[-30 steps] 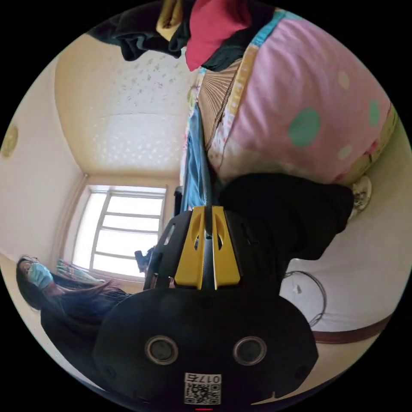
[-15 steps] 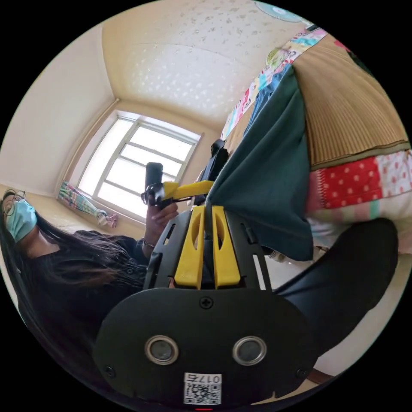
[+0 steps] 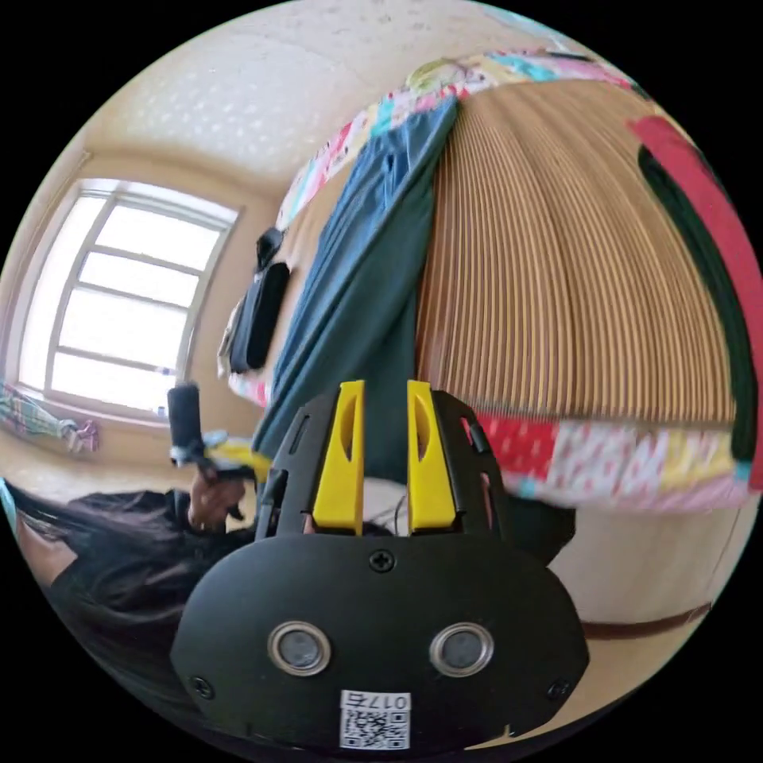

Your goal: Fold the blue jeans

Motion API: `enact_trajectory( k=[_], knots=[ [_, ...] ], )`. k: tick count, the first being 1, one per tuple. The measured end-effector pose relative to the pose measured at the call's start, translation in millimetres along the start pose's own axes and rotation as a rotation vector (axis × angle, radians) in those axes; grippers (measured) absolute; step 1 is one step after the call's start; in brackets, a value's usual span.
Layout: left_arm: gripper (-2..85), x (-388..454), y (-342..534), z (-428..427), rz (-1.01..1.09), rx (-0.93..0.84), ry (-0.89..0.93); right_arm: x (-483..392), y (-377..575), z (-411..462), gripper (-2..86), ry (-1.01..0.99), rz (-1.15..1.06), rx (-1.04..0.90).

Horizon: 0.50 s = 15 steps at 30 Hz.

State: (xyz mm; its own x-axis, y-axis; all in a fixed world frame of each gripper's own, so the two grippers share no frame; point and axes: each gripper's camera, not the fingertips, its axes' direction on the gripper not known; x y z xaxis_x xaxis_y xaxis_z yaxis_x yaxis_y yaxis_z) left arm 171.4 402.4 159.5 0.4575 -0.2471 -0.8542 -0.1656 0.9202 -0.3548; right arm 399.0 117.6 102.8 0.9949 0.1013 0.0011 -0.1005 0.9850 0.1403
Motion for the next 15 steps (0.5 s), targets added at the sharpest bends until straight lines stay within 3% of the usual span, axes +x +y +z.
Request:
enact_trajectory(
  k=[4,11,15],
  knots=[
    [-0.4,1.5,-3.9,-7.2,0.023,-0.007,0.036,3.8,-115.0,8.3,11.3,-0.061,-0.004,0.114],
    [-0.8,-10.7,-13.8,-29.5,0.014,0.015,0.136,14.2,-287.6,81.5,10.7,0.116,0.15,0.132],
    [-0.9,-29.1,-11.5,-47.6,-0.005,0.056,0.227,4.2,-324.8,104.7,3.5,0.202,0.183,0.122]
  ],
)
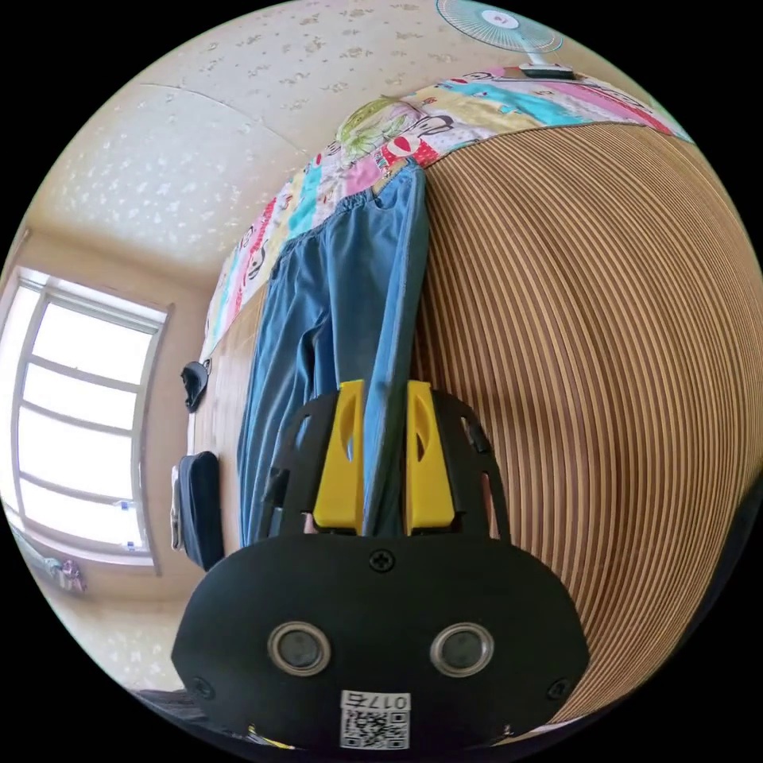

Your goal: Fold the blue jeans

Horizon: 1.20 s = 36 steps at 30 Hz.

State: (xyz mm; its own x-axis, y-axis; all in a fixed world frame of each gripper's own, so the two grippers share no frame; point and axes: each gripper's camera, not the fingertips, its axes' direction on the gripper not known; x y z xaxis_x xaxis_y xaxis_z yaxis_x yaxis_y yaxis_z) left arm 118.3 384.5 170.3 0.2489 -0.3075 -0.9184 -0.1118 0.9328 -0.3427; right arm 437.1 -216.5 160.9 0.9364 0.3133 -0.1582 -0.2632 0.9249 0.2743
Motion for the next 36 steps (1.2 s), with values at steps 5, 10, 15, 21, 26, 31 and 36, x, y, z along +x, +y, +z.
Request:
enact_trajectory(
  k=[5,10,15,21,26,31,36],
  knots=[
    [-0.9,-18.6,12.3,-28.3,-0.009,0.061,0.086,-70.7,-12.2,-11.1,1.3,0.135,-0.116,0.078],
    [-0.9,-33.1,45.0,-86.0,-0.039,0.156,0.064,-194.1,-5.3,-24.7,1.0,0.127,-0.339,0.232],
    [-0.7,-59.6,96.2,-167.7,-0.189,0.337,-0.039,-290.1,-21.0,38.8,2.1,0.002,-0.451,0.055],
    [3.3,-86.0,139.6,-216.6,-0.407,0.434,-0.265,-273.9,2.9,87.2,6.0,-0.169,-0.429,-0.152],
    [7.2,-87.6,145.1,-233.9,-0.385,0.464,-0.304,-208.0,102.8,30.3,7.2,-0.22,-0.447,-0.111],
    [9.1,-74.4,89.8,-239.2,-0.222,0.435,-0.405,-124.6,227.3,-25.5,9.7,-0.173,-0.256,-0.003],
    [10.9,-79.9,5.0,-205.9,-0.143,0.307,-0.557,-94.8,315.5,-17.7,11.1,-0.21,-0.135,-0.052]
  ],
)
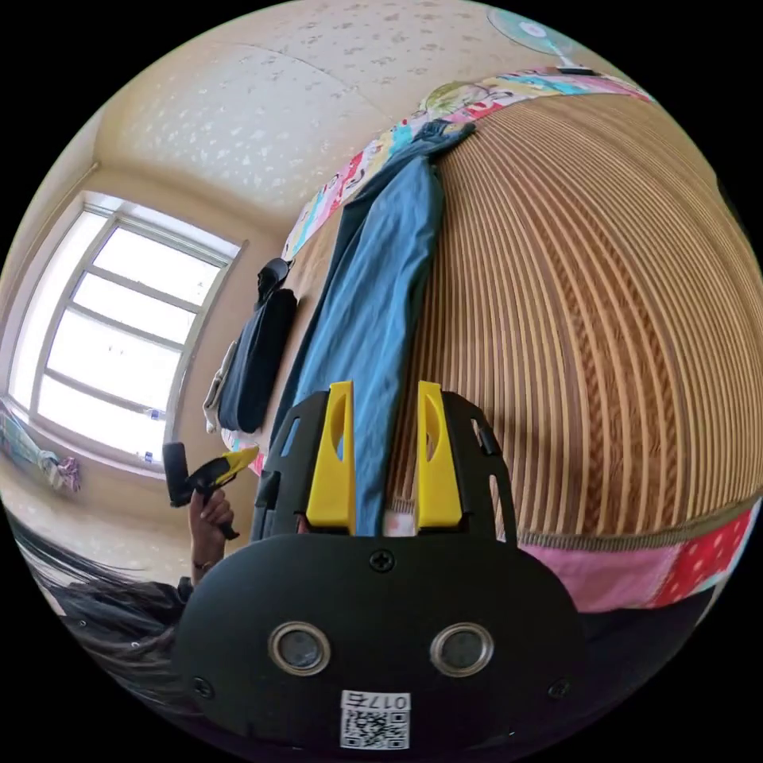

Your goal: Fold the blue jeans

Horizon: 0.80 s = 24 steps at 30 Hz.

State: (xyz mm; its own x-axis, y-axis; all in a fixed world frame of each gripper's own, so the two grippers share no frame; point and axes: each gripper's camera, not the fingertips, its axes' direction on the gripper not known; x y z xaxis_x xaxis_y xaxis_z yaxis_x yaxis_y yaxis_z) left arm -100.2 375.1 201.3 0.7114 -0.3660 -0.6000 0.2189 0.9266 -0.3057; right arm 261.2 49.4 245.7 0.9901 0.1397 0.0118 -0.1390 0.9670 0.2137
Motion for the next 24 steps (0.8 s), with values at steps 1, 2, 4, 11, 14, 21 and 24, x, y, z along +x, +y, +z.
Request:
enact_trajectory(
  k=[1,2,4,11,14,21,24],
  knots=[
    [11.0,3.6,-3.7,8.4,0.011,-0.023,-0.044,-1.4,2.8,5.1,10.8,-0.006,-0.009,-0.027],
    [10.5,11.0,-6.3,23.6,0.028,-0.061,-0.14,-7.6,6.5,13.1,10.1,-0.002,-0.053,-0.063],
    [8.8,26.1,2.0,26.3,0.055,-0.003,-0.238,-21.8,4.7,24.3,6.9,0.088,-0.151,-0.142],
    [2.5,62.0,59.8,57.6,0.054,-0.171,-0.151,-29.0,13.6,17.2,3.0,0.186,-0.358,-0.435],
    [2.5,77.3,93.6,74.4,0.078,-0.318,-0.134,-13.3,55.1,-1.5,2.8,0.196,-0.394,-0.509],
    [7.8,81.7,107.8,49.0,0.061,-0.244,-0.059,18.1,97.7,-54.3,4.0,0.209,-0.357,-0.442],
    [10.0,89.2,71.2,30.0,0.123,-0.084,-0.079,32.1,71.0,-77.0,6.0,0.256,-0.298,-0.283]
  ],
)
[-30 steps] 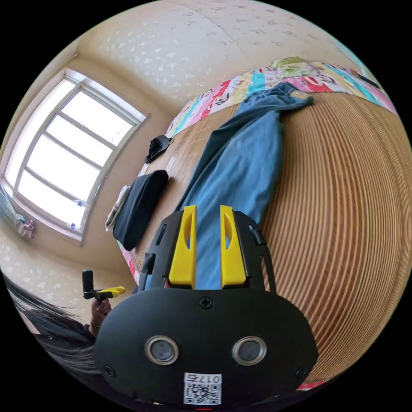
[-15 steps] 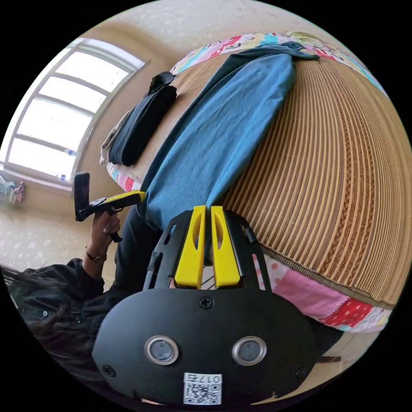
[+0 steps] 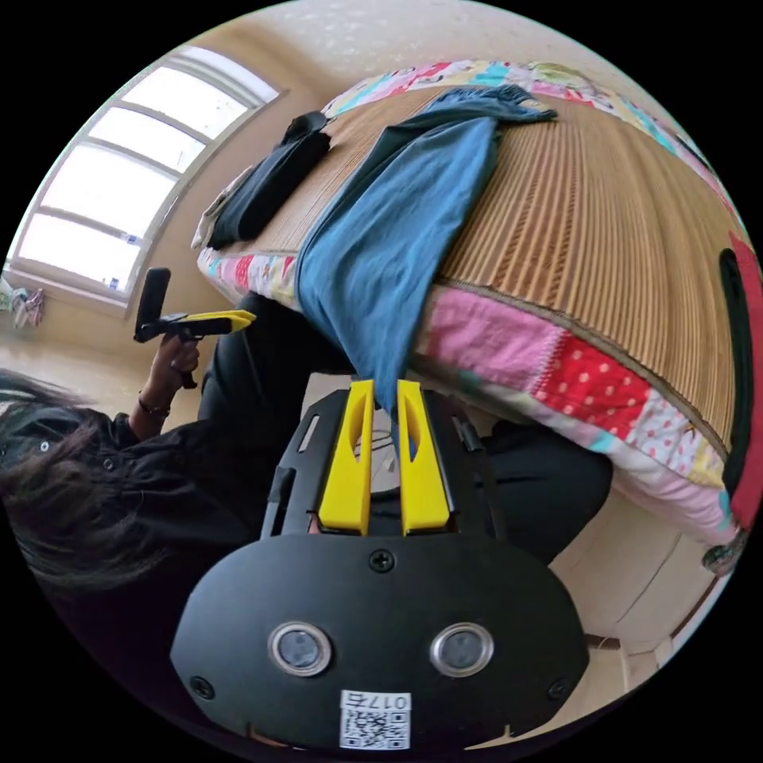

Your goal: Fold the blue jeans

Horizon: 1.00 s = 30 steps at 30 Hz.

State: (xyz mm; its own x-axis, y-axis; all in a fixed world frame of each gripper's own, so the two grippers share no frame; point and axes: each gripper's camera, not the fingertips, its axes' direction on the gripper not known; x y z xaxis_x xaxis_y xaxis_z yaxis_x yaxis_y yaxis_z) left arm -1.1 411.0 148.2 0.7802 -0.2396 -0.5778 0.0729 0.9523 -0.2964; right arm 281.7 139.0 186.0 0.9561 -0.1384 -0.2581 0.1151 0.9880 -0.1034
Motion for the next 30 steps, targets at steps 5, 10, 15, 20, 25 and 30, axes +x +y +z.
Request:
enact_trajectory(
  k=[5,10,15,20,25,30],
  knots=[
    [13.5,-0.6,-76.2,2.8,0.042,0.114,-0.051,34.4,-51.8,-12.0,10.1,0.052,0.107,0.161],
    [16.5,-19.0,-109.6,32.7,-0.006,0.128,-0.083,53.2,-100.7,18.7,17.0,0.079,0.117,0.174],
    [15.9,-16.8,-66.5,39.1,0.005,0.196,-0.173,64.7,-85.8,62.0,17.5,0.135,0.134,0.181],
    [9.9,-27.7,-23.9,29.8,-0.036,0.229,-0.17,61.6,-33.1,80.1,14.0,0.044,0.059,0.225],
    [5.7,-70.0,-10.4,14.8,-0.12,0.213,-0.016,90.2,2.3,97.7,5.9,-0.104,0.131,0.225],
    [2.5,-135.8,-0.8,0.7,-0.169,0.12,0.57,165.0,32.5,89.9,3.0,-0.717,0.168,0.277]
  ],
)
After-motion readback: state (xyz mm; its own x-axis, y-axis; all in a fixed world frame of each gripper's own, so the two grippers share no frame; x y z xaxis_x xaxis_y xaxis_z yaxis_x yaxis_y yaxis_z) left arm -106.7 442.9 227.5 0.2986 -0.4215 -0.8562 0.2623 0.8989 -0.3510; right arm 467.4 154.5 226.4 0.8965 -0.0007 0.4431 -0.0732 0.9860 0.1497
